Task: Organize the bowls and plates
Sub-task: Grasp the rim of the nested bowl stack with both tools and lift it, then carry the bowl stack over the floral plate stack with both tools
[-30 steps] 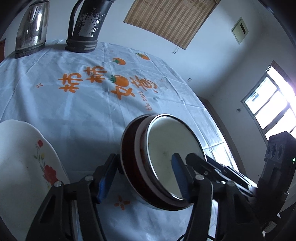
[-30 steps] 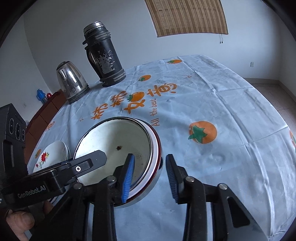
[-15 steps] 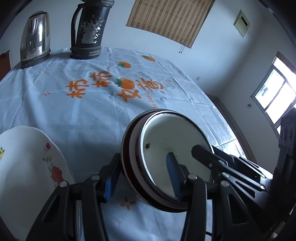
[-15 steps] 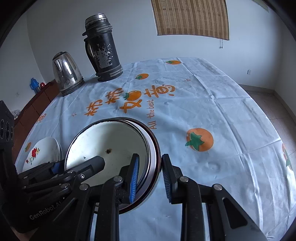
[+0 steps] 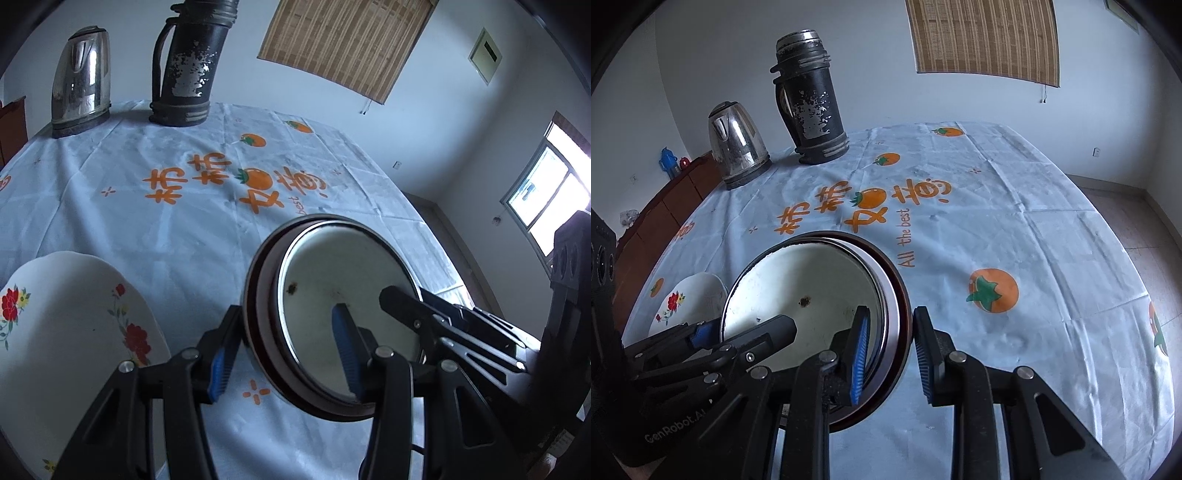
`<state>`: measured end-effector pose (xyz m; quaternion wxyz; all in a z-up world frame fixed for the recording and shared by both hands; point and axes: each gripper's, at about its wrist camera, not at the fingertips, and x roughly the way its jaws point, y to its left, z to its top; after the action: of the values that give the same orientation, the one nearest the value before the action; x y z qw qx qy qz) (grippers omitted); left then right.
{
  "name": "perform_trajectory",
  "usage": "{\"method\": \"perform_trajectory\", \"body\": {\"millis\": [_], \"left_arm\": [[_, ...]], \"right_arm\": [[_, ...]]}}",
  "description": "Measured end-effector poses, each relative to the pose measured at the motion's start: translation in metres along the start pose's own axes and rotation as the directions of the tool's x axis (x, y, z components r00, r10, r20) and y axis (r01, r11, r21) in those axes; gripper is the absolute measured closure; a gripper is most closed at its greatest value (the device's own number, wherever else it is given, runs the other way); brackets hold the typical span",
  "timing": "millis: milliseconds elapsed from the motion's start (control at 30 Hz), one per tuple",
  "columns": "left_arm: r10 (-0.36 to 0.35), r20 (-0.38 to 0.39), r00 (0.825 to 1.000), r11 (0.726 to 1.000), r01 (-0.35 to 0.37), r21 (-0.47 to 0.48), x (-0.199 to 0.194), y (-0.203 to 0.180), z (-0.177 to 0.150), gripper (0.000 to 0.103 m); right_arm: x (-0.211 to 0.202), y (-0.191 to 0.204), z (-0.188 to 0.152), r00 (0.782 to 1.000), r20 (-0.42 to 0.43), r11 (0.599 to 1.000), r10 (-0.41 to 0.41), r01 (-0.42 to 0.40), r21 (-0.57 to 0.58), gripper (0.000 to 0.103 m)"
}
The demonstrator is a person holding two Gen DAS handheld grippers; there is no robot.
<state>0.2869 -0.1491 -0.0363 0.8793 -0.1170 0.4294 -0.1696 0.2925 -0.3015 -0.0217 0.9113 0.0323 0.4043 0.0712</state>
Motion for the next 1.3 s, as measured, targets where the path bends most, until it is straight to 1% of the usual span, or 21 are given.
{"method": "perform_trajectory", "body": {"millis": [167, 300, 400, 633, 967, 1300], "left_arm": [[0.015, 0.029, 0.999, 1.000, -0.014, -0.019, -0.015, 0.011, 0.002, 0.055], [0.025, 0.049, 0.999, 0.999, -0.023, -0.041, -0.028, 0.021, 0.001, 0.055], [0.046, 0.052, 0.998, 0.998, -0.043, -0.048, -0.035, 0.026, -0.002, 0.055], [0.043, 0.049, 0.998, 0.996, -0.039, -0.076, -0.045, 0.036, -0.008, 0.055], [0.075, 0.081, 0.994, 0.993, -0.067, -0.100, -0.074, 0.051, -0.013, 0.055], [0.101, 0.105, 0.989, 0.988, -0.088, -0.124, -0.099, 0.072, -0.017, 0.055]], "right_arm": [[-0.006, 0.014, 0.001, 1.000, 0.002, 0.999, 0.028, -0.028, -0.026, 0.077], [-0.006, 0.024, 0.000, 0.998, -0.005, 0.997, 0.066, -0.067, -0.036, 0.077], [-0.007, 0.032, -0.001, 0.996, -0.008, 0.995, 0.085, -0.085, -0.047, 0.078], [-0.017, 0.046, -0.001, 0.994, 0.002, 0.992, 0.107, -0.107, -0.073, 0.080], [-0.026, 0.073, 0.003, 0.990, 0.008, 0.982, 0.139, -0.137, -0.132, 0.080], [-0.024, 0.100, 0.004, 0.981, -0.028, 0.966, 0.192, -0.194, -0.171, 0.081]]}}
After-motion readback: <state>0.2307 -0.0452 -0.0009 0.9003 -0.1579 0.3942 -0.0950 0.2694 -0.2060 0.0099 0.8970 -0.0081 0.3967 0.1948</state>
